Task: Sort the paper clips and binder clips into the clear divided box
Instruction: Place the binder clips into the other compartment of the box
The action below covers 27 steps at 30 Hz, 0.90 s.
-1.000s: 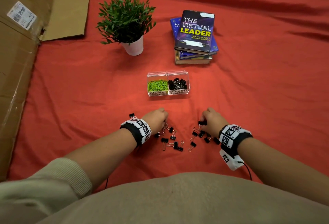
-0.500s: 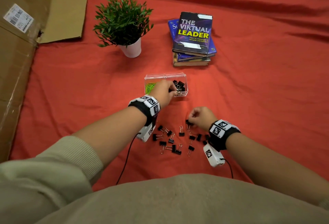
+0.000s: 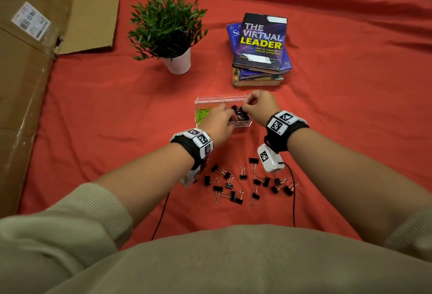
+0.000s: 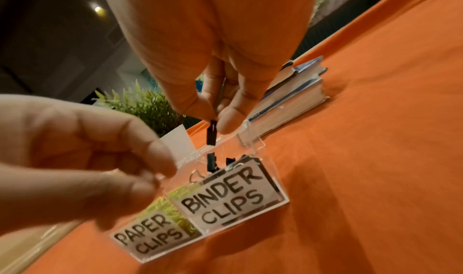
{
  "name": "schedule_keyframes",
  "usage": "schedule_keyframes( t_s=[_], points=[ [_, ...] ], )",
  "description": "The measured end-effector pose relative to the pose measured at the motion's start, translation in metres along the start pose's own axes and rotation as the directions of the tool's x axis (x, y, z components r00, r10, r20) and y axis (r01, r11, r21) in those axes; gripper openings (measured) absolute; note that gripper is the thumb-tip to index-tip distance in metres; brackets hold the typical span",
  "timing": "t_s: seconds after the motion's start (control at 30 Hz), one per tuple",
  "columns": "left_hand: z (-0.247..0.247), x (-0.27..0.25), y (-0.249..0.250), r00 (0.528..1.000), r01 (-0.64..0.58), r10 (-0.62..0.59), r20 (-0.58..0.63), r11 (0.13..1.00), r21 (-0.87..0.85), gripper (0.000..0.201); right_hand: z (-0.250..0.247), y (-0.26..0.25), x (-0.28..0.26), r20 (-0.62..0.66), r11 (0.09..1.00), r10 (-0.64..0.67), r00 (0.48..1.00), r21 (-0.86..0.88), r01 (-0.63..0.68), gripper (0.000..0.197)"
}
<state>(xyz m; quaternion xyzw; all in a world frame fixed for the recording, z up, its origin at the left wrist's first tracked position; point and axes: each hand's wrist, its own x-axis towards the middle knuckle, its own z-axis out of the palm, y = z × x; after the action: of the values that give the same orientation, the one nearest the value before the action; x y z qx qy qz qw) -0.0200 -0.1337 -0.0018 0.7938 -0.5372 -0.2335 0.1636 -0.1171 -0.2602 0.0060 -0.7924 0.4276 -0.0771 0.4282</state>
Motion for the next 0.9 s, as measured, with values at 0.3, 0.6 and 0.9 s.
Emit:
schedule_keyframes(
  t_s=[0.3, 0.6, 0.9],
  points=[
    [0.037, -0.078, -0.016, 0.912, -0.136, 0.094, 0.399, 0.988, 0.078, 0.028, 0.008, 0.006, -0.034, 0.172, 0.958, -0.087, 0.981, -0.257, 0.13, 0.015],
    [0.053, -0.088, -0.022, 0.927, -0.24, 0.159, 0.341, 0.948, 0.21, 0.026, 0.029, 0.062, -0.104, 0.412, 0.806, 0.064, 0.909, -0.559, 0.197, 0.023],
    [0.04, -0.093, -0.038, 0.979, -0.031, -0.002, 0.206, 0.987, 0.156, 0.028, 0.04, 0.053, -0.119, 0.555, 0.831, -0.126, 0.822, -0.394, 0.393, 0.019]
  ],
)
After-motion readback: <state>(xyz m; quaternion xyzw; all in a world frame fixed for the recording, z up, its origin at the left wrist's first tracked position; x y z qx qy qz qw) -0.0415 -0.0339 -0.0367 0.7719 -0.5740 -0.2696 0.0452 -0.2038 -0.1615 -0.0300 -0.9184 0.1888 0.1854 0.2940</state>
